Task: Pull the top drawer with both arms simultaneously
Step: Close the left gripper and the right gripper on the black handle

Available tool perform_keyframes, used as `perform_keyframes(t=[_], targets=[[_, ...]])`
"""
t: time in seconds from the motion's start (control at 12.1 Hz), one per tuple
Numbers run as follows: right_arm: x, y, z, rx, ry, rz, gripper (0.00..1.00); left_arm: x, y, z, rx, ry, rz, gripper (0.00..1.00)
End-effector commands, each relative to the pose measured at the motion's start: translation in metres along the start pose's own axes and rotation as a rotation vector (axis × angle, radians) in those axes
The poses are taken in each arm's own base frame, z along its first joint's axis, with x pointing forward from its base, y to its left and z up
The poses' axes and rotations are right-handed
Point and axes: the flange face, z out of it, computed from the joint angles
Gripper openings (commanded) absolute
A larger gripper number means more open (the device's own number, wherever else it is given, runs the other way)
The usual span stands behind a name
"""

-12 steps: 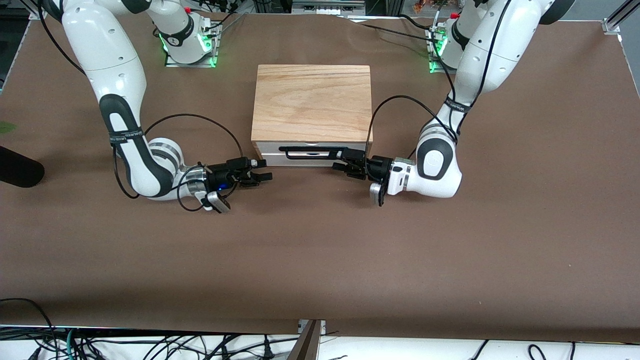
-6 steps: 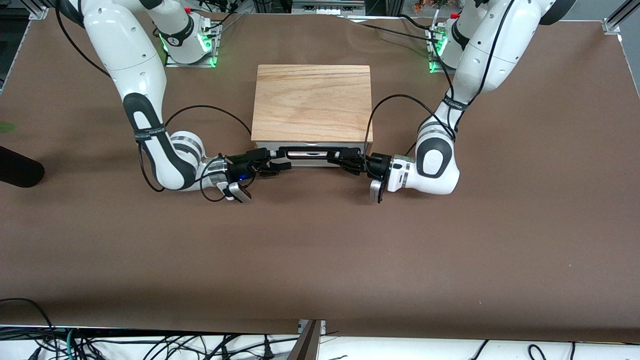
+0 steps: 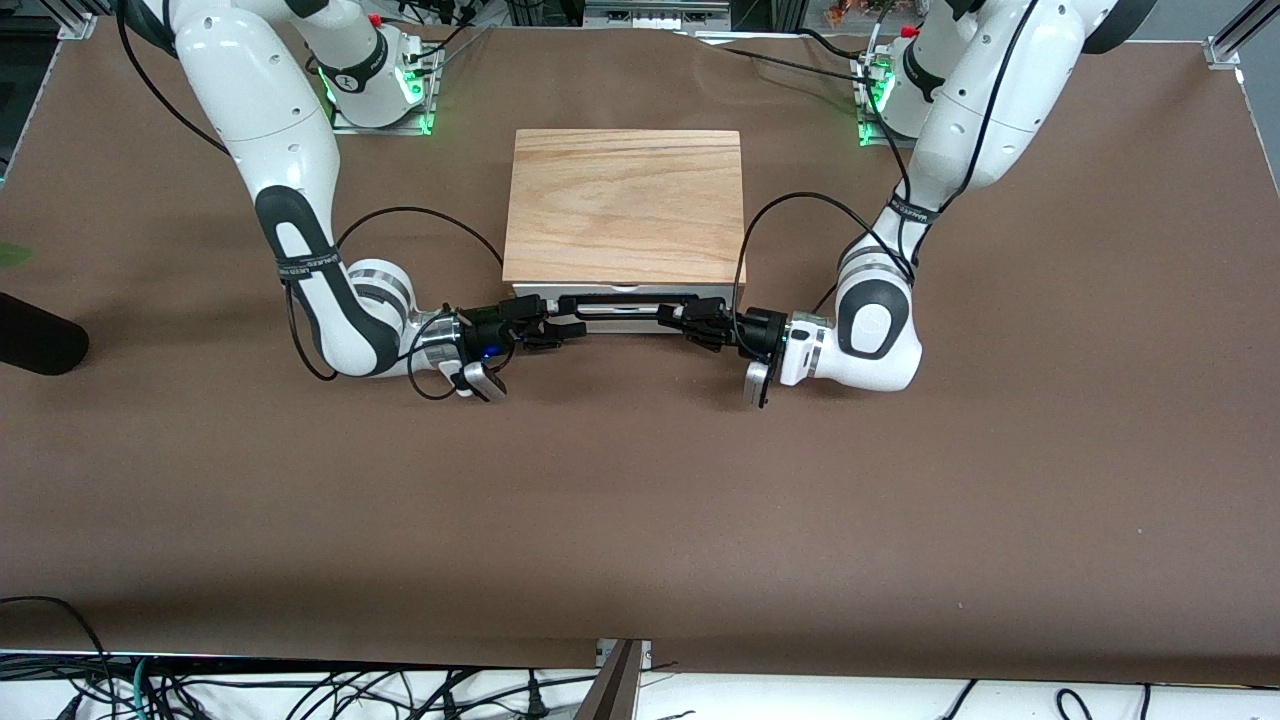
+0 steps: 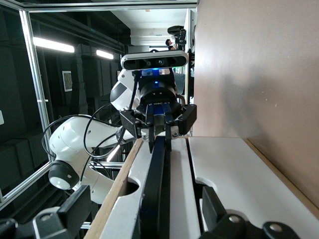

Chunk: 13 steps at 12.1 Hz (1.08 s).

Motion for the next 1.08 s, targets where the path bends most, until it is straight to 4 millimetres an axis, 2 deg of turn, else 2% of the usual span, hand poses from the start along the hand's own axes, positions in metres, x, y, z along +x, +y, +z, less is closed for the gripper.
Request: perform_keyframes(t=[0.0,0.08,0.25,1.0], targets=[[-0.01,0.006,0.003,-0.004,0.017,-0.016,0.87,0.001,0.008,-0.008,-0.03,0.014,0.014,0.0],[-0.01,0.007,0.001,-0.016,0.023,-0.02,0.79,0.001,0.008,-0.008,-0.03,0.015,0.014,0.0],[-0.012,0.008,0.001,-0.022,0.025,-0.029,0.46,0.001,0.008,-0.009,-0.03,0.015,0.015,0.0],[-0.014,0.0,0.006,-0.026,0.019,-0.038,0.47,0.001,0.009,-0.006,-0.03,0.011,0.016,0.0]])
